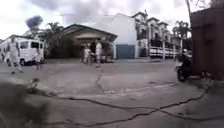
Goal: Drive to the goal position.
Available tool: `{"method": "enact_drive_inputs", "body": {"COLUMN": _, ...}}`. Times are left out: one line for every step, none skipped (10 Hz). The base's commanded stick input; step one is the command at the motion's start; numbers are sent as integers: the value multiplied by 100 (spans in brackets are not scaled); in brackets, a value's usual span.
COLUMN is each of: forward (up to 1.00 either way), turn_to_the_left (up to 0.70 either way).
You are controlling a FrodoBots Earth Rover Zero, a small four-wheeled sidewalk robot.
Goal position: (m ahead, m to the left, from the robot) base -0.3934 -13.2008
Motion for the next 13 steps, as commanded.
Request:
{"method": "enact_drive_inputs", "body": {"forward": -12, "turn_to_the_left": 0}}
{"method": "enact_drive_inputs", "body": {"forward": -12, "turn_to_the_left": 0}}
{"method": "enact_drive_inputs", "body": {"forward": -12, "turn_to_the_left": 0}}
{"method": "enact_drive_inputs", "body": {"forward": -12, "turn_to_the_left": 0}}
{"method": "enact_drive_inputs", "body": {"forward": -12, "turn_to_the_left": 0}}
{"method": "enact_drive_inputs", "body": {"forward": -12, "turn_to_the_left": 0}}
{"method": "enact_drive_inputs", "body": {"forward": -12, "turn_to_the_left": 0}}
{"method": "enact_drive_inputs", "body": {"forward": -12, "turn_to_the_left": 0}}
{"method": "enact_drive_inputs", "body": {"forward": -12, "turn_to_the_left": 0}}
{"method": "enact_drive_inputs", "body": {"forward": -12, "turn_to_the_left": 0}}
{"method": "enact_drive_inputs", "body": {"forward": -12, "turn_to_the_left": 0}}
{"method": "enact_drive_inputs", "body": {"forward": -12, "turn_to_the_left": 0}}
{"method": "enact_drive_inputs", "body": {"forward": -12, "turn_to_the_left": 0}}
